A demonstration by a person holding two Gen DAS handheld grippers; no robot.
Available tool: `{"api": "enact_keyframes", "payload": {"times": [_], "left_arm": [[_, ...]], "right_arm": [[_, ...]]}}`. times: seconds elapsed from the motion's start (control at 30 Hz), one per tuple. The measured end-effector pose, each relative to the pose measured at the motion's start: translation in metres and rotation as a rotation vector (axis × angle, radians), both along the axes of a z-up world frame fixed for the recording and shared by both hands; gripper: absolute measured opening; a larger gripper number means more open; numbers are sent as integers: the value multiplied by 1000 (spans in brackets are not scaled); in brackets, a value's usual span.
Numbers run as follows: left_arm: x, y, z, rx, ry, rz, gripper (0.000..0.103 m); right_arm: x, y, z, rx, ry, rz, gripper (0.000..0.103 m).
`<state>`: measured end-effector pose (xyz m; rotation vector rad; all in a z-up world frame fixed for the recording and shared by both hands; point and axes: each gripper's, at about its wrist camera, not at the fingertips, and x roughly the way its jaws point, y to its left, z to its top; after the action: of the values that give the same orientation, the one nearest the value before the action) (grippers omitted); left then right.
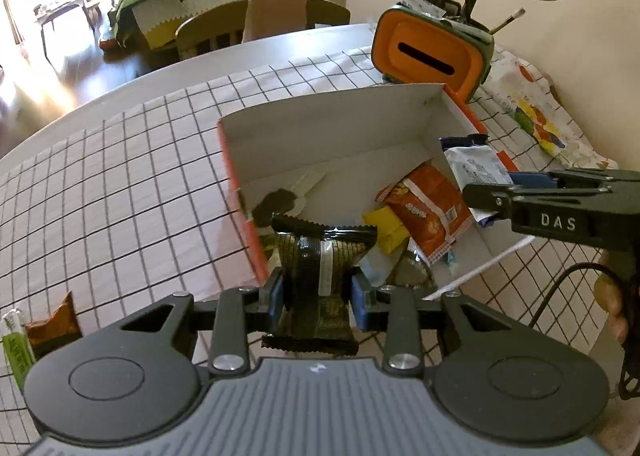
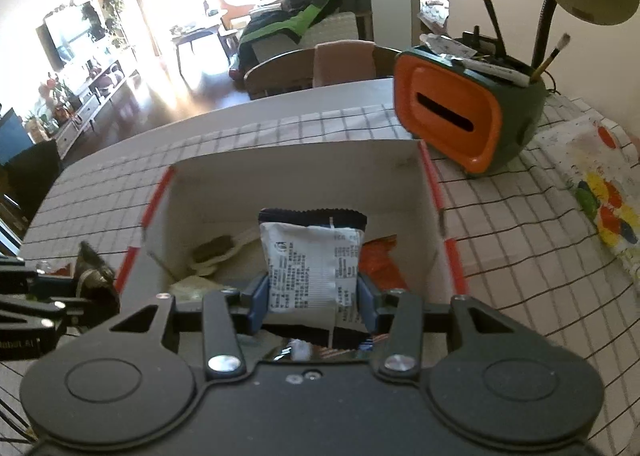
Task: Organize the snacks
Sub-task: 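Carry the dark candy and white sachet into the orange box with both tools, then open both tools to release the candy and sachet in the box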
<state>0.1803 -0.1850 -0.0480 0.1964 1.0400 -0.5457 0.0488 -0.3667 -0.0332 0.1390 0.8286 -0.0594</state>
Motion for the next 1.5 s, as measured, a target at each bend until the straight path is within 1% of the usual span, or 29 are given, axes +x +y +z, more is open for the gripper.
{"api": "enact_keyframes", "payload": {"times": [0.2,0.3,0.43,0.53,0.63,0.83,1.07,1.33,1.5], "left_arm": [[25,-26,-9,5,39,28,33],[37,-39,-17,34,60,42,33],[53,-52,-25,38,109,63,33],[61,-63,-32,73,110,59,33],[67,-67,-39,94,123,67,33],[66,-66,-46,90,144,66,33],[59,-67,-47,87,129,65,33],[48,-58,-34,65,81,56,33],[38,-49,-21,40,44,55,44]], "right_arm": [[15,-13,-7,-55,15,18,45],[27,-18,-15,-60,33,36,45],[40,-15,-26,-86,70,78,45],[51,-15,-34,-101,95,99,45],[58,-14,-43,-115,123,108,45],[63,-16,-55,-103,158,121,45],[64,-20,-54,-78,155,124,45],[52,-25,-41,-24,131,129,45],[42,-22,-26,0,94,130,46]]}}
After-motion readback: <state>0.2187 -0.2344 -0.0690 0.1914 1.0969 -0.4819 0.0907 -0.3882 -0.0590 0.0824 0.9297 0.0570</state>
